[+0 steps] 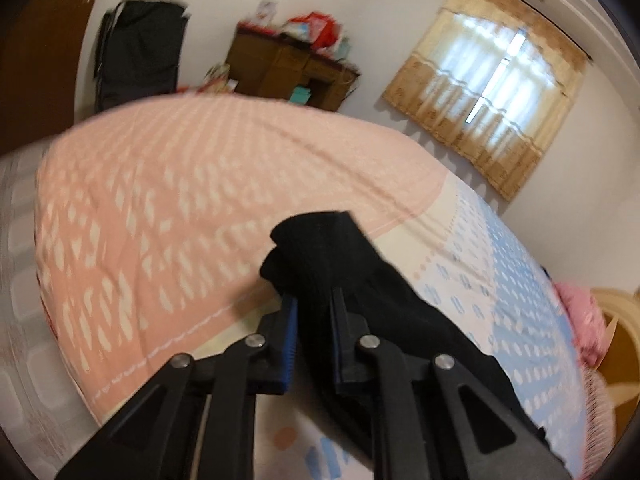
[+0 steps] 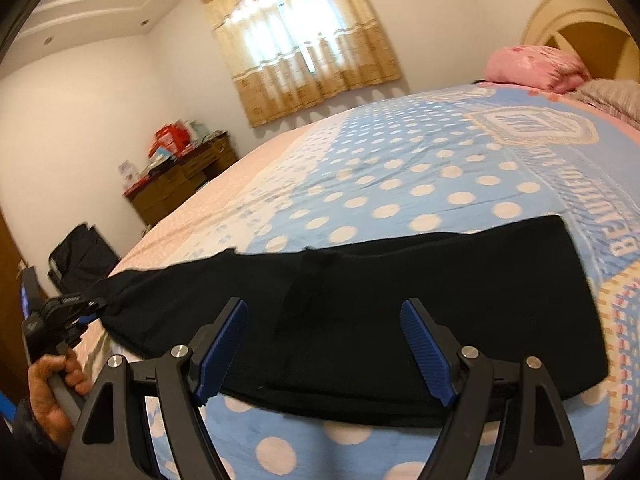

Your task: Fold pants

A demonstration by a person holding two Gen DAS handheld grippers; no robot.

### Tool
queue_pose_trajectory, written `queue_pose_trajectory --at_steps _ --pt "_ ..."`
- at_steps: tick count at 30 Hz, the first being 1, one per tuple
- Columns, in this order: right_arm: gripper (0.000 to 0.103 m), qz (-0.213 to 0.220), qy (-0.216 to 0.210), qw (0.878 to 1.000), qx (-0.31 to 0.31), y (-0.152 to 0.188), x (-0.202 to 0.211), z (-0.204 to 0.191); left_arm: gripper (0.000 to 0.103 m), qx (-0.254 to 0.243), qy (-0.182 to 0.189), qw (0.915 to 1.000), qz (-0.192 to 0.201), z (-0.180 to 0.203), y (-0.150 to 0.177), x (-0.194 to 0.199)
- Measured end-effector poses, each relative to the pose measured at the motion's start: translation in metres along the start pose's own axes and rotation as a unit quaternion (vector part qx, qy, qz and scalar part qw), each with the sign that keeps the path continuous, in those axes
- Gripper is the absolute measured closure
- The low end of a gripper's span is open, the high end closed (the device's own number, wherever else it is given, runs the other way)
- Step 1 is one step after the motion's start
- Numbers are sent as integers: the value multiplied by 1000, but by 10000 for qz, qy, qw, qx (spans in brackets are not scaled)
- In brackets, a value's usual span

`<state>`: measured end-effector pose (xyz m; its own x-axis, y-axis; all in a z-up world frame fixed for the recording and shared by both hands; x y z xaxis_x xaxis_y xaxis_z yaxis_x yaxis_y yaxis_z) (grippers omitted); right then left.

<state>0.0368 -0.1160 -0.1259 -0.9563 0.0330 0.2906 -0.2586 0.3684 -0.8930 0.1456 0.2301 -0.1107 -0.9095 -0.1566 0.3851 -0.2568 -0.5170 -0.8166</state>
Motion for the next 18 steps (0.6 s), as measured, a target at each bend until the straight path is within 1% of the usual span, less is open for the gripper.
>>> queue_pose_trajectory --at_steps 3,6,8,9,11,12,15,18 --pt "23 31 157 9996 -225 -5 5 17 88 -312 191 9991 204 21 -8 9" --pt "23 72 285 9987 -409 -9 11 34 88 -664 593 9951 424 52 -13 22" --pt "23 89 354 9981 -506 -11 15 44 88 -935 957 9896 537 78 -10 34" --pt "23 90 376 9978 -535 -11 16 48 88 -1129 1230 9843 566 97 -5 42" --pt "23 99 447 9971 -607 -12 19 56 89 -1362 1571 9765 563 121 6 53" --pt "23 94 452 9969 -633 -12 19 58 89 -1522 1826 9698 545 139 16 61" --pt "23 103 442 9965 -700 -13 23 64 89 -1818 2382 9529 471 172 40 82" --pt "23 95 323 9961 -815 -15 25 66 89 -2218 2968 9284 296 206 77 105"
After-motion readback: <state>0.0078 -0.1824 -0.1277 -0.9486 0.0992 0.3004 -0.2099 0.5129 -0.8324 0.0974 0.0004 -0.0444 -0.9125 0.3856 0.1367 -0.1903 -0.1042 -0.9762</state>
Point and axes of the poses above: each gripper's, at about its wrist camera, not at the fingertips, and x roughly against the way its jaws point, z to its right, y to its underside, the point moved 10 cm from there along -x, roughly the way its jaws point, and after that the axes turned 14 degrees about z, right-handed, at the moved point
